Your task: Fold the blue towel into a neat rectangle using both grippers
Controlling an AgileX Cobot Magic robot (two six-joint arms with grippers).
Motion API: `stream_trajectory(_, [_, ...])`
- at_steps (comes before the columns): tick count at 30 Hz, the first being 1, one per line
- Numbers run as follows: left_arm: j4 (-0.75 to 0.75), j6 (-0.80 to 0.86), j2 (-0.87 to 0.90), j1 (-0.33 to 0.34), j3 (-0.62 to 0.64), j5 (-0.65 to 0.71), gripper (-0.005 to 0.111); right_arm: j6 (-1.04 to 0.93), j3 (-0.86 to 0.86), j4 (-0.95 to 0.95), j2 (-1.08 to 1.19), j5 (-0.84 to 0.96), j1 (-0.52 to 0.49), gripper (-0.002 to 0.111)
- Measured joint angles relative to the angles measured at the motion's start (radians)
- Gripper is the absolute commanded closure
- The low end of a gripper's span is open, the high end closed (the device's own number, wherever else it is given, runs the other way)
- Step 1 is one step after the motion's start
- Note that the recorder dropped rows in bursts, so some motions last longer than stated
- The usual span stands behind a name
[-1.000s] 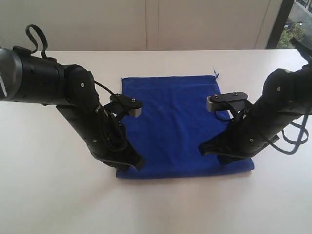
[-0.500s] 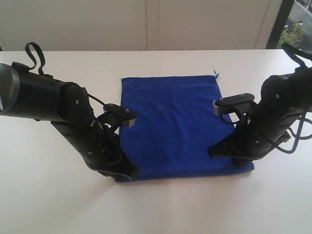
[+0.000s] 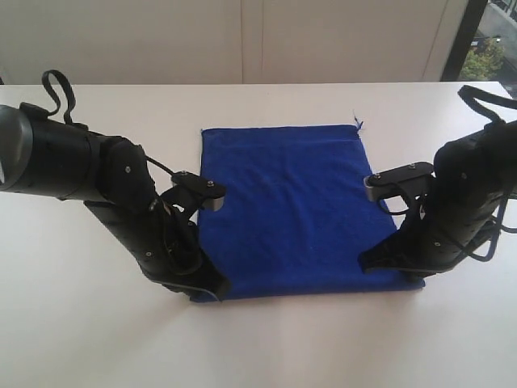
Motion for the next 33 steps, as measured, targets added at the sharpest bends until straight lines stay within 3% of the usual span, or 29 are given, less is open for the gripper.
stream_trajectory(6, [0.055,-0.006,-0.001,0.008,0.0,0.003,0.107,0.004,0.0,0.061,0.0,0.002,0.0,0.108])
stream_trajectory(14, [0.081,-0.012,-0.002,0.08,0.0,0.03,0.107,-0.069,0.0,0.187,0.0,0.002,0.0,0.108])
stream_trajectory(33, [0.081,0.03,-0.015,0.086,-0.02,0.1,0.107,-0.064,0.002,0.22,-0.109,-0.006,0.0,0.108])
